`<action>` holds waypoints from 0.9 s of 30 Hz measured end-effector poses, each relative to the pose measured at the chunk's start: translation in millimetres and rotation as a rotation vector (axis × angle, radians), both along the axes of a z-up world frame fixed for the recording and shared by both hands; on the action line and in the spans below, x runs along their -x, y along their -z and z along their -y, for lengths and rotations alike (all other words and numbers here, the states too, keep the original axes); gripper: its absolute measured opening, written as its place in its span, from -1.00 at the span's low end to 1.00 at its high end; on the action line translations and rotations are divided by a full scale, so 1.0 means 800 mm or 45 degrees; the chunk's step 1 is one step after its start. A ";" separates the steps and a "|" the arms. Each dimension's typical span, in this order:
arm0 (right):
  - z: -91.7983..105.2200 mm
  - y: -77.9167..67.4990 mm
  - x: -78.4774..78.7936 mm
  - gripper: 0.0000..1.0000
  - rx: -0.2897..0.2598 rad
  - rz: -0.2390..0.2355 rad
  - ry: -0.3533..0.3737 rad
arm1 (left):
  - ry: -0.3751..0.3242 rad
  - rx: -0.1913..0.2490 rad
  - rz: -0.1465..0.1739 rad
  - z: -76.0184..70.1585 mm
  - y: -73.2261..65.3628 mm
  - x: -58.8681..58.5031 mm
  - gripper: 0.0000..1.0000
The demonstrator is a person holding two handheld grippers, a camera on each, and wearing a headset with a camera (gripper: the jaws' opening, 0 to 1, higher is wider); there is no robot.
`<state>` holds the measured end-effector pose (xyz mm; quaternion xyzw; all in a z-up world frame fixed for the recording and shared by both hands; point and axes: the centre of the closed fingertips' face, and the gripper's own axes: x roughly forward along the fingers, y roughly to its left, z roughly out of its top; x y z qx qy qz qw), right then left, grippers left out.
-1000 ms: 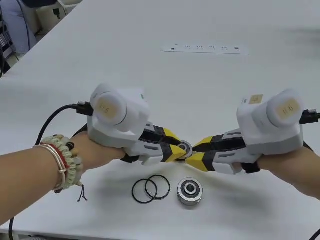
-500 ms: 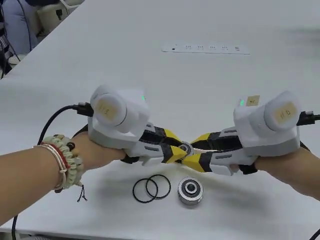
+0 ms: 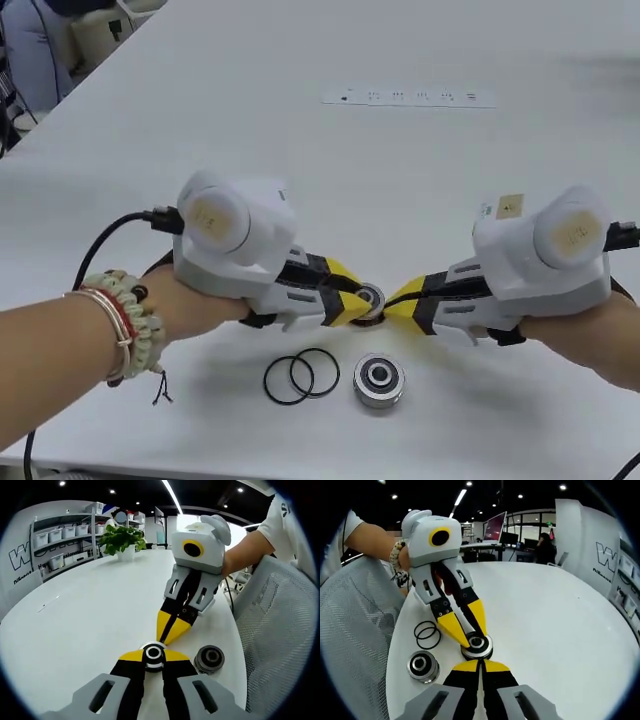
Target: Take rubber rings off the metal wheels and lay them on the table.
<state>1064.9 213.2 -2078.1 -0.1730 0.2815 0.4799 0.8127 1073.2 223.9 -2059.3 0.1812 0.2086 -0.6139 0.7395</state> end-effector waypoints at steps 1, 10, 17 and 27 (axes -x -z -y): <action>0.001 0.000 -0.001 -1.00 -0.001 -0.016 0.028 | 0.001 -0.001 -0.001 0.000 0.000 0.001 -0.87; 0.007 -0.005 -0.010 -1.00 -0.252 -0.303 0.344 | -0.001 -0.010 0.017 0.001 0.000 0.001 -0.87; 0.000 -0.017 -0.006 -1.00 -0.324 -0.344 0.369 | 0.005 -0.016 0.030 0.001 0.000 0.003 -0.87; -0.014 -0.024 0.000 -1.00 -0.303 -0.311 0.321 | -0.002 -0.005 0.036 0.001 0.001 0.004 -0.87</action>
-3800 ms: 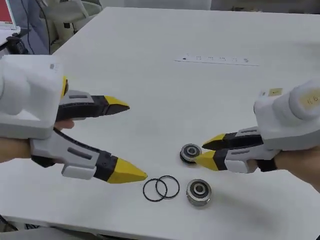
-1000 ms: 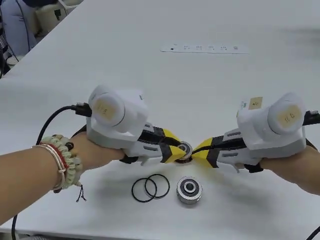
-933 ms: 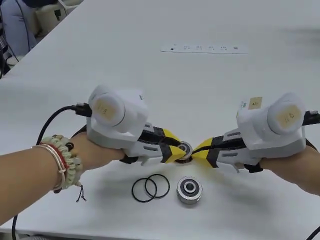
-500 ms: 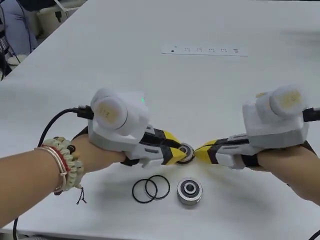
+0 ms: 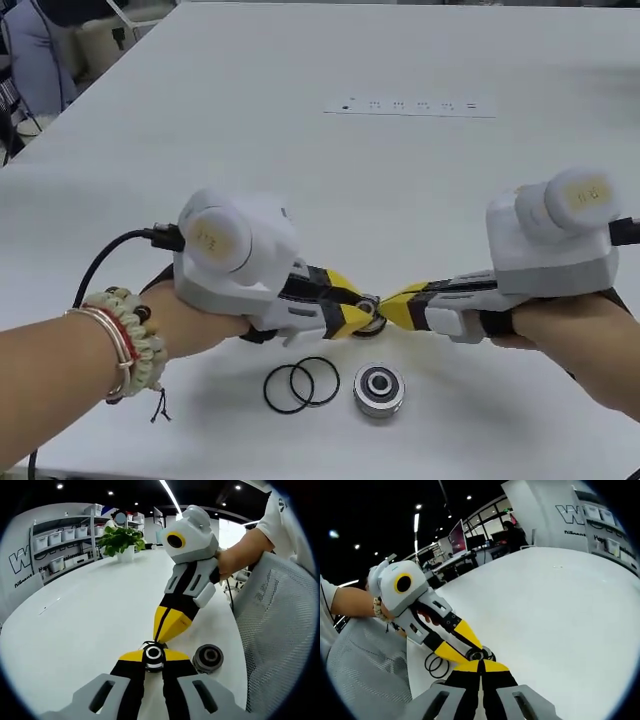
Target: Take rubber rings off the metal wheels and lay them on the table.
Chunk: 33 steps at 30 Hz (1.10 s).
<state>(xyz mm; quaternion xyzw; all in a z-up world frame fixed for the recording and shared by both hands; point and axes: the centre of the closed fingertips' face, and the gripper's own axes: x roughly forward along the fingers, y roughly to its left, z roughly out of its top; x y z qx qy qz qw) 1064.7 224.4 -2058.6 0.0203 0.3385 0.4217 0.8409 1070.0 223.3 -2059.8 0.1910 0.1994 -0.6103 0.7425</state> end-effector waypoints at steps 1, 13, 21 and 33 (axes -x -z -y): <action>-0.003 -0.001 0.000 -1.00 -0.006 0.003 -0.008 | 0.000 0.000 0.002 0.000 0.000 0.000 -0.87; -0.006 0.000 0.001 -1.00 0.038 0.052 -0.052 | -0.007 0.013 0.008 0.001 0.000 0.001 -0.86; -0.001 0.002 0.004 -1.00 0.020 0.024 -0.051 | -0.004 0.010 -0.006 0.002 0.000 0.002 -0.86; 0.000 -0.007 0.002 -1.00 0.017 0.040 -0.055 | 0.096 -0.027 0.015 -0.001 -0.024 0.010 -0.77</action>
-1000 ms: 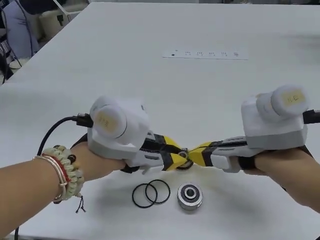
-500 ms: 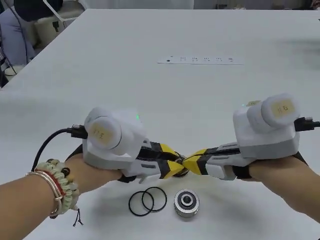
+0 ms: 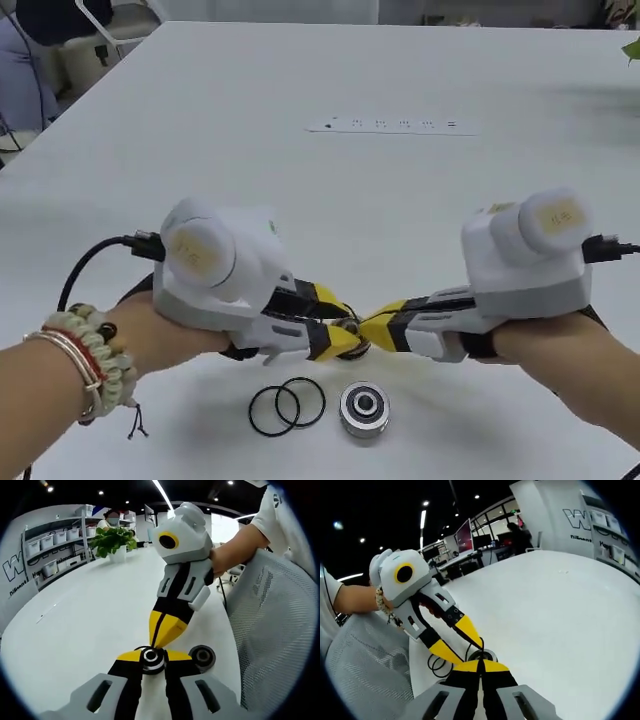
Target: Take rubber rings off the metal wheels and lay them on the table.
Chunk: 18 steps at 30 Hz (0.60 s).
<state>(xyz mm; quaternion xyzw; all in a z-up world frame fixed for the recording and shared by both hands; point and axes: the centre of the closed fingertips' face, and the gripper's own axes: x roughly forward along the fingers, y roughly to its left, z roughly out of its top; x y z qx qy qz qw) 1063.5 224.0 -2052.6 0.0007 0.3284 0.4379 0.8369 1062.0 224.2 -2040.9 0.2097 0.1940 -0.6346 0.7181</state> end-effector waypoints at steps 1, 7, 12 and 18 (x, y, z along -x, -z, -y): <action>0.001 -0.003 -0.002 -1.00 -0.004 0.008 0.005 | 0.004 0.018 -0.026 -0.001 -0.007 0.001 -0.76; 0.005 -0.011 -0.002 -1.00 -0.013 0.024 0.006 | 0.030 0.042 -0.028 -0.010 -0.040 0.004 -0.45; 0.008 -0.015 0.000 -1.00 -0.014 0.035 0.006 | 0.033 0.058 -0.005 -0.023 -0.063 0.010 -0.24; 0.009 -0.029 -0.002 -1.00 -0.023 0.059 0.012 | 0.008 0.042 0.021 -0.047 -0.075 0.016 -0.07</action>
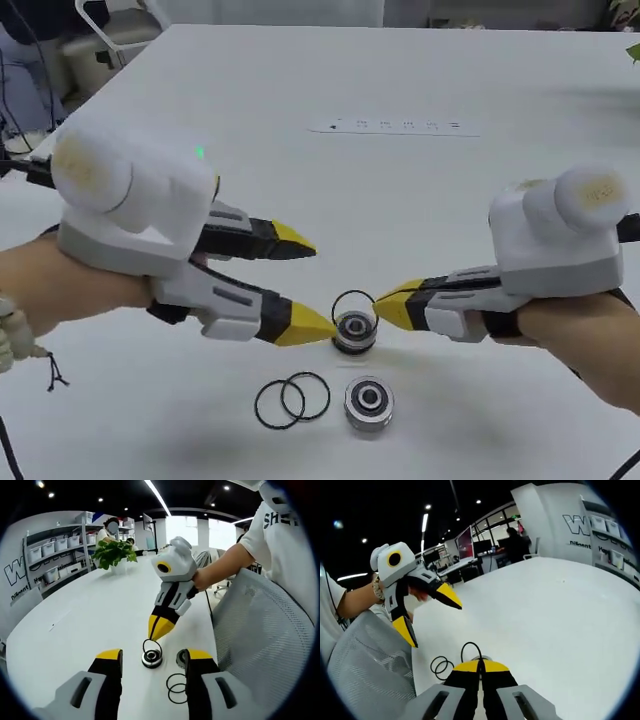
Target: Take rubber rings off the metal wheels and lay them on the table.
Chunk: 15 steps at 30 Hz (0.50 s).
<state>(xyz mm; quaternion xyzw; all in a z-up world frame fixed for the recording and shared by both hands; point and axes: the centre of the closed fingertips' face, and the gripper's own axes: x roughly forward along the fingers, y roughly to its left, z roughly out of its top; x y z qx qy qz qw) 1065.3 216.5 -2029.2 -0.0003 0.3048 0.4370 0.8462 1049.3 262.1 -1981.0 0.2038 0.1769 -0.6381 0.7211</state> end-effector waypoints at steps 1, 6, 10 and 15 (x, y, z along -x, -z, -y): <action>0.000 -0.002 0.000 -1.00 -0.001 0.004 0.001 | -0.006 -0.006 0.001 -0.004 -0.001 0.001 -0.05; 0.000 -0.016 0.000 -1.00 -0.022 0.027 0.008 | -0.052 -0.031 0.030 -0.028 -0.006 0.002 0.12; -0.001 -0.024 0.000 -1.00 -0.021 0.045 0.005 | -0.104 -0.022 0.036 -0.048 -0.013 0.003 0.16; -0.004 -0.036 0.000 -1.00 -0.042 0.061 0.007 | -0.207 0.032 0.050 -0.074 -0.028 0.003 0.23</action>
